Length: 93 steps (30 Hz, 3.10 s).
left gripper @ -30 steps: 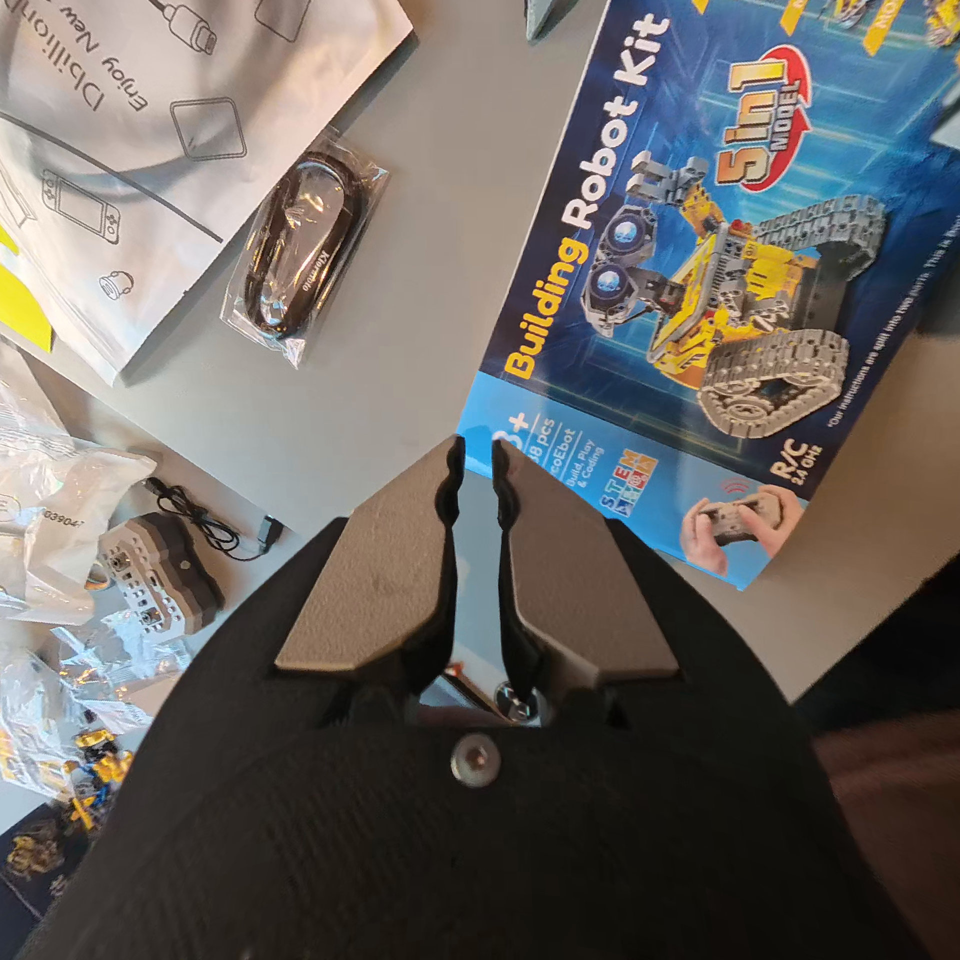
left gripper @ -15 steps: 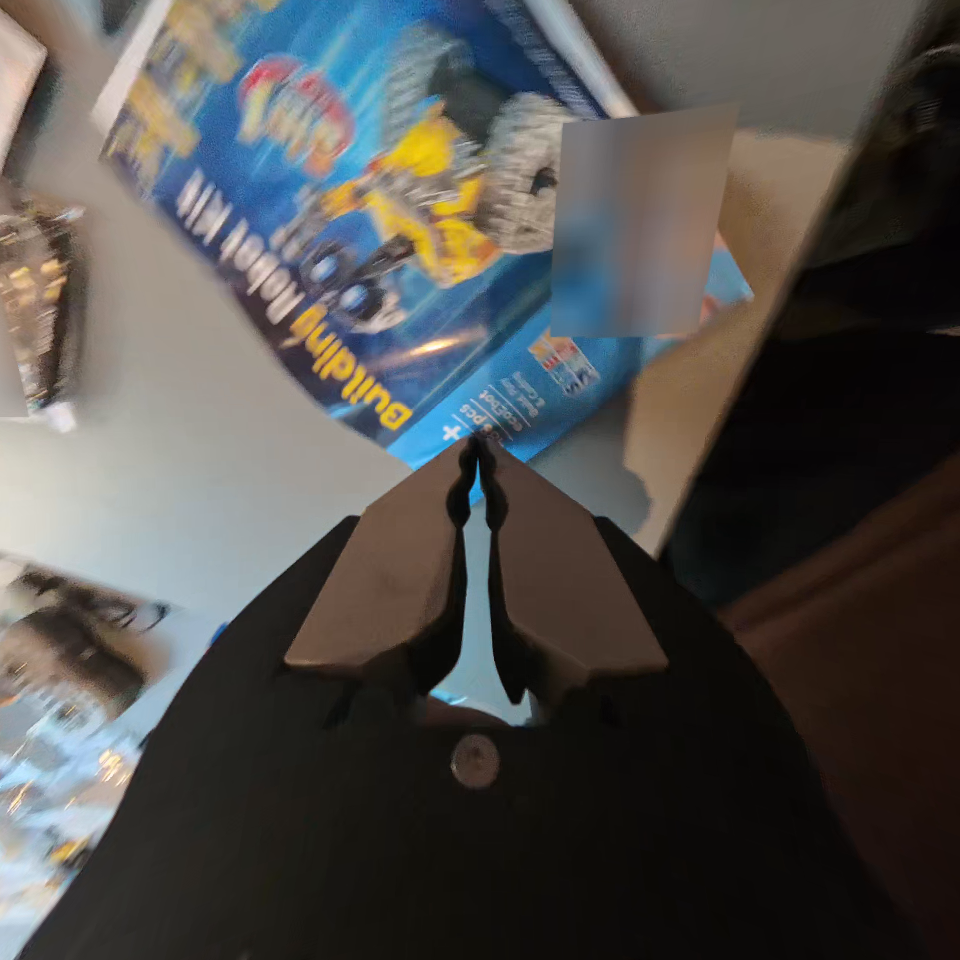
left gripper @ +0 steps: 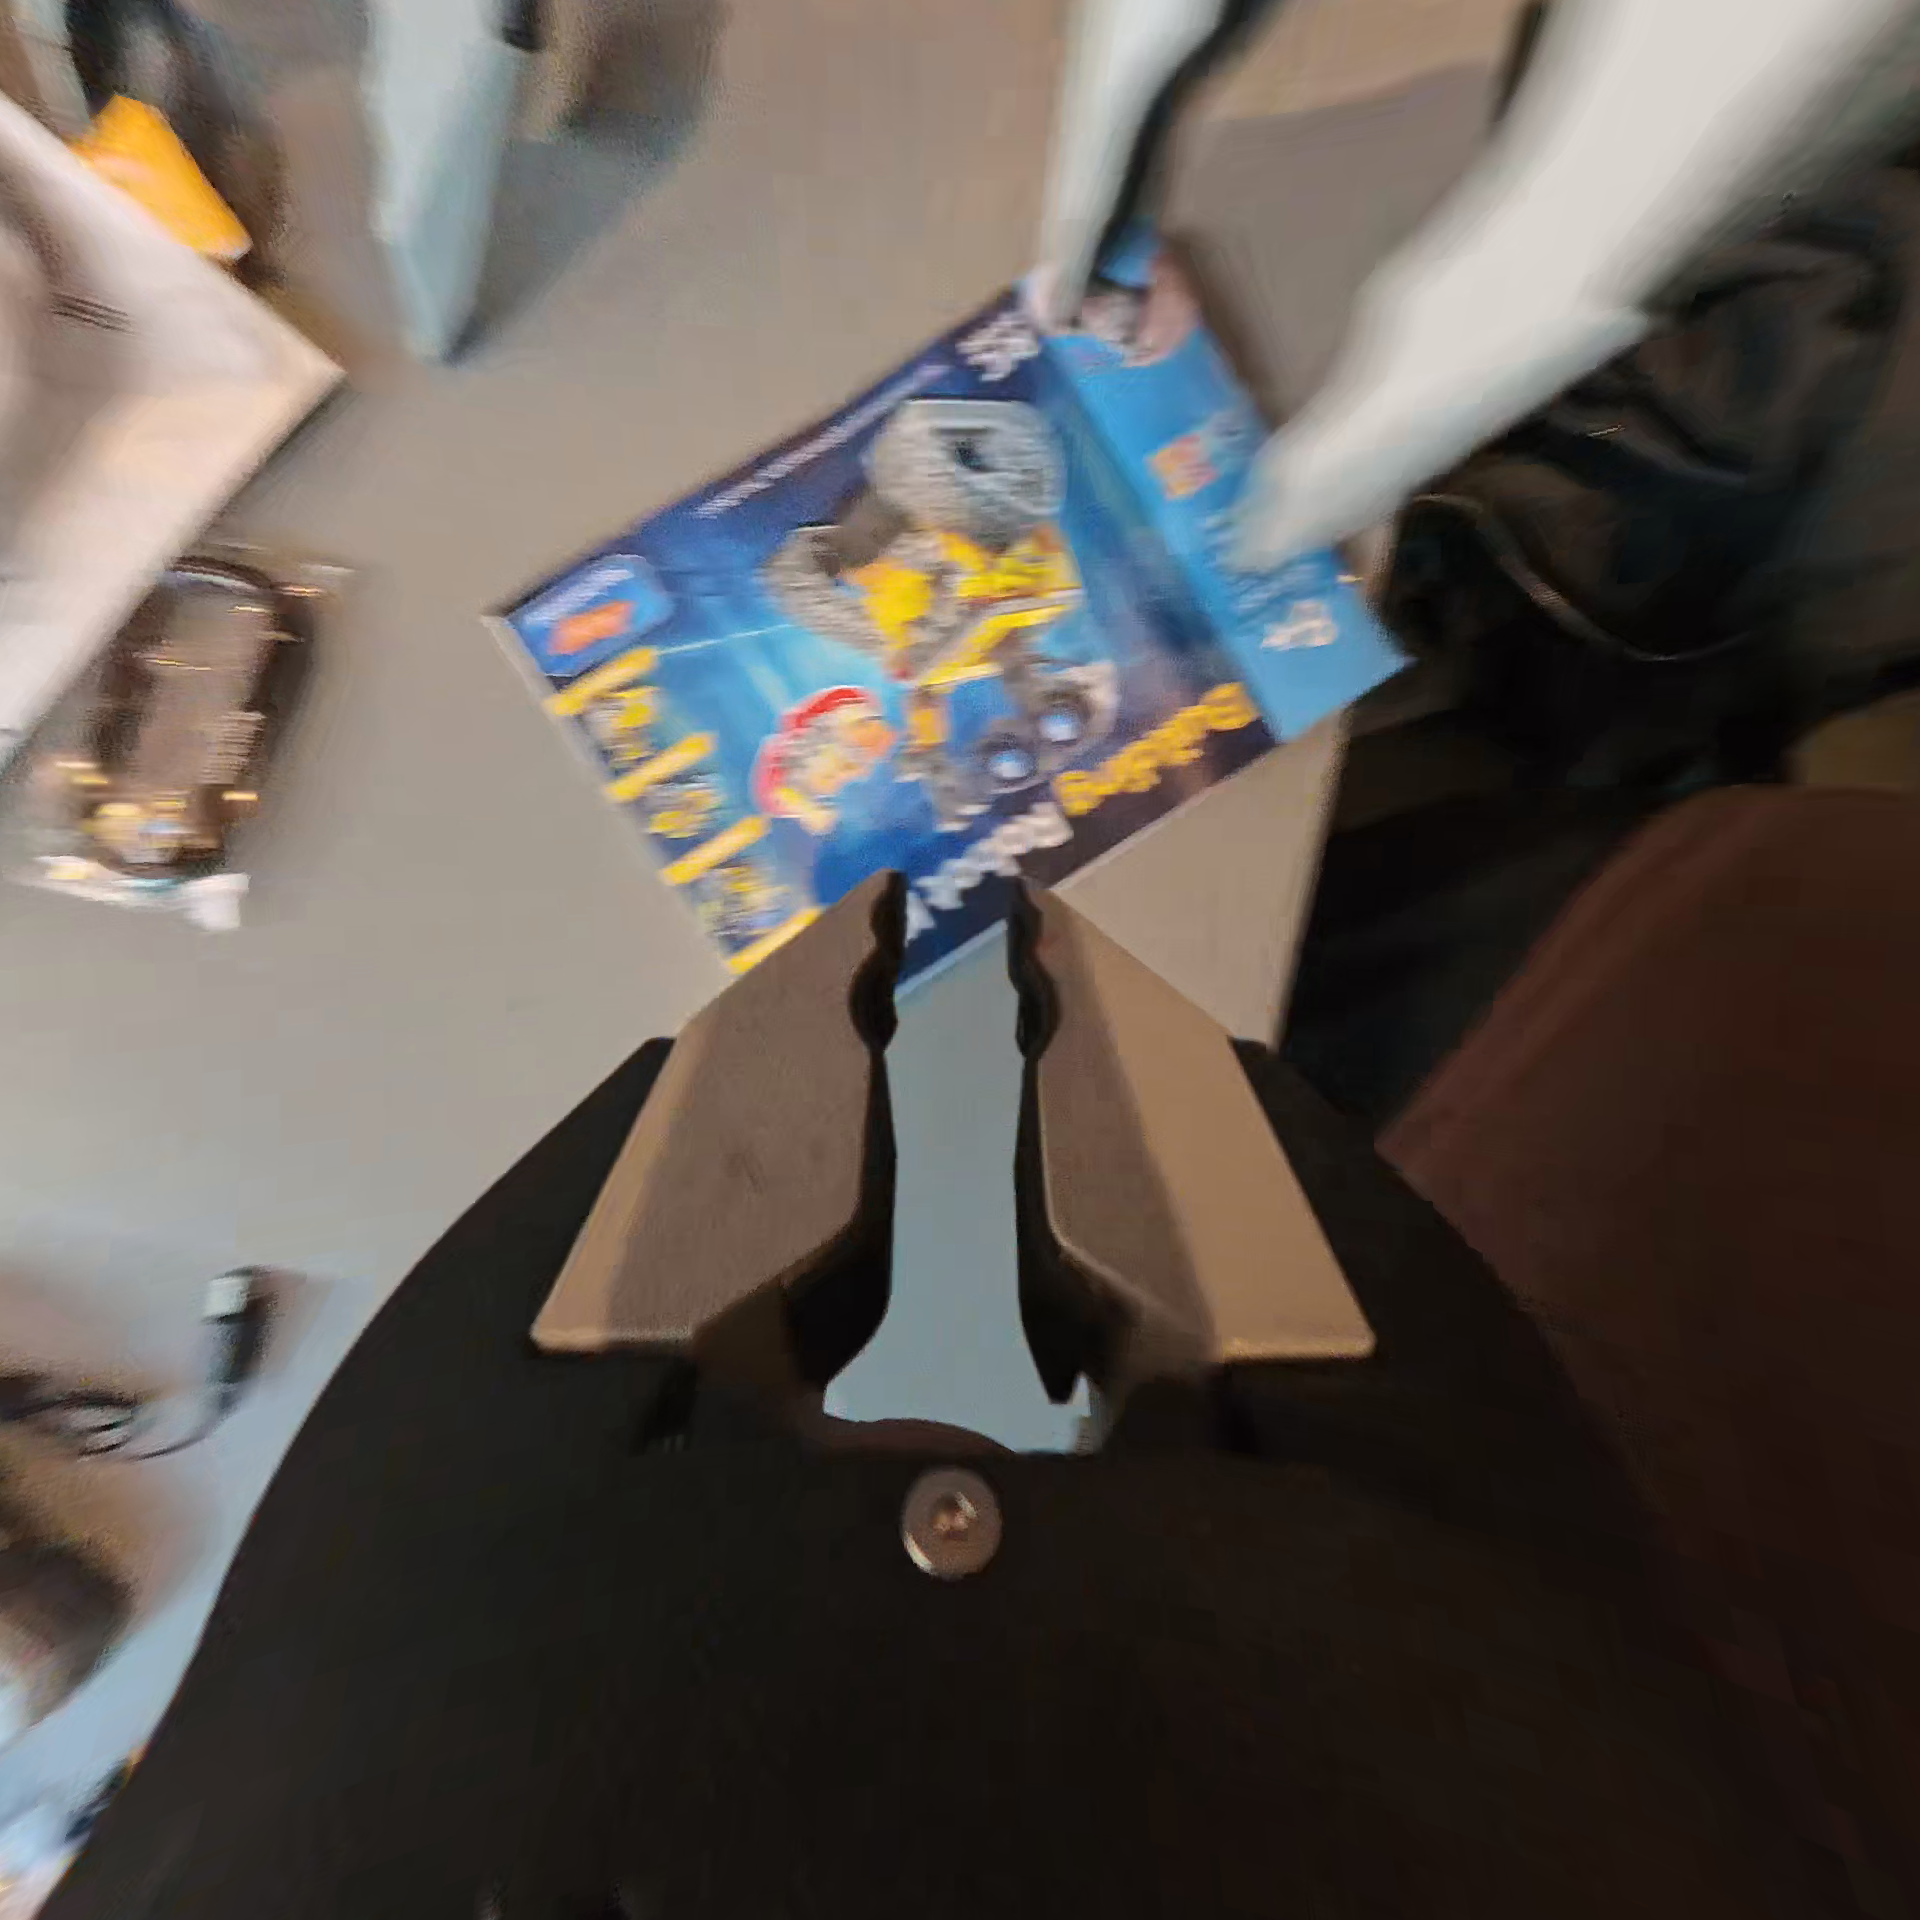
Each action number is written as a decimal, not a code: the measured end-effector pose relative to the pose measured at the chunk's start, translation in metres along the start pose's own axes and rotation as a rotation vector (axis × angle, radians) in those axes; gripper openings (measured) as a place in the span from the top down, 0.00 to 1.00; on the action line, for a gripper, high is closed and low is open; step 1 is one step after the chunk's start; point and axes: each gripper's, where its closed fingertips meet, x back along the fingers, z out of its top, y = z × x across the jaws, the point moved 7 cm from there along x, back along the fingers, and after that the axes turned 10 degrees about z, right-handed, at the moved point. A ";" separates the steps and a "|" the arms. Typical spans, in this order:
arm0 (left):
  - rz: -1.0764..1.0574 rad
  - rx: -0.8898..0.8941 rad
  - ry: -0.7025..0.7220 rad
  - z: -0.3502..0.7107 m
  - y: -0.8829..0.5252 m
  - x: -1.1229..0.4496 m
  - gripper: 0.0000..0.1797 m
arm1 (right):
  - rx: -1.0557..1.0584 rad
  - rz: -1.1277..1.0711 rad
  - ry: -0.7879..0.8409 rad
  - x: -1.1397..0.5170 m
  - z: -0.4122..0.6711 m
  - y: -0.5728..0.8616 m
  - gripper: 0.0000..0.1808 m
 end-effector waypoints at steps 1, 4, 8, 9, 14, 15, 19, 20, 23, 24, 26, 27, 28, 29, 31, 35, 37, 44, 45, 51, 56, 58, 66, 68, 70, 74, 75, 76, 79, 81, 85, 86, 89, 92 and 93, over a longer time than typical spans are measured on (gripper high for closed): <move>0.031 -0.031 0.005 -0.001 -0.010 -0.002 0.85 | 0.034 -0.019 -0.046 -0.005 -0.013 -0.010 0.65; -0.023 -0.173 0.047 0.000 -0.017 -0.010 0.61 | 0.137 -0.104 -0.109 -0.021 -0.026 -0.027 0.57; -0.077 -0.433 0.027 -0.011 -0.007 -0.020 0.50 | 0.259 -0.135 -0.194 -0.044 -0.023 -0.038 0.54; -0.100 -0.496 0.002 -0.016 -0.002 -0.022 0.48 | 0.279 -0.145 -0.241 -0.053 -0.027 -0.038 0.53; -0.141 -0.686 -0.092 -0.041 0.025 -0.031 0.46 | 0.442 -0.251 -0.294 -0.070 -0.046 -0.052 0.34; -0.181 -0.683 -0.103 -0.047 0.033 -0.031 0.37 | 0.463 -0.283 -0.299 -0.073 -0.050 -0.055 0.33; -0.150 -0.716 -0.071 -0.058 0.049 -0.026 0.37 | 0.491 -0.444 -0.301 -0.074 -0.055 -0.064 0.50; -0.165 -0.702 -0.066 -0.059 0.051 -0.024 0.39 | 0.488 -0.481 -0.296 -0.073 -0.055 -0.066 0.56; -0.190 -0.634 -0.069 -0.059 0.052 -0.019 0.42 | 0.498 -0.533 -0.302 -0.071 -0.054 -0.068 0.65; -0.189 -0.610 -0.072 -0.058 0.050 -0.018 0.44 | 0.494 -0.529 -0.305 -0.070 -0.054 -0.069 0.67; -0.179 -0.578 -0.058 -0.054 0.046 -0.014 0.43 | 0.470 -0.501 -0.287 -0.065 -0.053 -0.071 0.72; -0.170 -0.575 -0.044 -0.052 0.043 -0.012 0.42 | 0.464 -0.492 -0.267 -0.061 -0.052 -0.073 0.76; -0.162 -0.578 -0.033 -0.051 0.041 -0.010 0.42 | 0.459 -0.493 -0.247 -0.056 -0.050 -0.074 0.80; -0.149 -0.581 -0.027 -0.051 0.039 -0.009 0.40 | 0.444 -0.487 -0.225 -0.050 -0.047 -0.075 0.83; -0.124 -0.590 -0.008 -0.050 0.037 -0.007 0.39 | 0.385 -0.460 -0.171 -0.036 -0.039 -0.076 0.88; -0.038 -0.611 0.030 -0.043 0.029 -0.007 0.40 | 0.264 -0.414 -0.068 -0.009 -0.020 -0.071 0.92; 0.036 -0.622 0.057 -0.034 0.023 -0.008 0.43 | 0.180 -0.337 -0.007 0.004 -0.012 -0.069 0.94; 0.142 -0.639 0.198 0.004 0.003 0.005 0.85 | -0.051 0.020 0.218 0.048 -0.005 -0.052 0.97; 0.125 -0.641 0.206 0.007 0.001 0.008 0.93 | -0.072 0.062 0.240 0.051 -0.008 -0.049 0.97; -0.103 -0.551 0.111 0.023 0.011 0.021 0.98 | -0.111 0.099 0.260 0.067 -0.019 -0.029 0.88; -0.438 -0.250 0.059 0.041 0.013 0.040 0.98 | -0.118 0.171 0.264 0.076 -0.025 -0.012 0.81; -0.566 -0.138 0.024 0.045 0.012 0.043 0.99 | -0.118 0.202 0.257 0.075 -0.026 -0.001 0.88; -0.409 0.233 -0.141 0.034 -0.034 -0.028 0.97 | -0.254 0.126 0.230 0.053 -0.027 0.055 0.90; -0.217 0.250 -0.174 0.020 -0.053 -0.041 0.94 | -0.294 0.037 0.186 0.046 -0.028 0.060 0.93; -0.034 0.207 -0.182 0.011 -0.070 -0.043 0.89 | -0.299 -0.014 0.165 0.039 -0.026 0.054 0.93; 0.069 0.113 -0.224 0.007 -0.067 -0.029 0.55 | -0.318 -0.077 0.049 0.014 -0.021 0.017 0.91; 0.088 0.081 -0.213 0.007 -0.061 -0.024 0.53 | -0.308 -0.104 0.012 0.007 -0.020 0.004 0.91; 0.096 0.053 -0.200 0.005 -0.051 -0.020 0.53 | -0.292 -0.135 -0.033 -0.001 -0.019 -0.008 0.91; 0.172 0.008 -0.204 -0.010 -0.023 -0.014 0.53 | -0.272 -0.191 -0.140 -0.025 -0.023 -0.036 0.92; 0.220 -0.020 -0.215 -0.024 -0.008 -0.015 0.53 | -0.319 -0.199 -0.146 -0.034 -0.026 -0.047 0.89; 0.268 -0.041 -0.211 -0.044 0.014 -0.019 0.54 | -0.383 -0.210 -0.138 -0.042 -0.028 -0.067 0.82; 0.273 -0.026 -0.181 -0.043 0.019 -0.018 0.56 | -0.399 -0.213 -0.142 -0.044 -0.029 -0.071 0.80; 0.336 0.033 -0.166 -0.042 0.023 -0.018 0.52 | -0.490 -0.205 -0.111 -0.050 -0.029 -0.081 0.74; 0.361 0.115 -0.160 -0.041 0.024 -0.015 0.49 | -0.592 -0.210 -0.042 -0.051 -0.021 -0.086 0.69; 0.360 0.129 -0.146 -0.040 0.025 -0.014 0.48 | -0.620 -0.213 -0.022 -0.052 -0.018 -0.087 0.68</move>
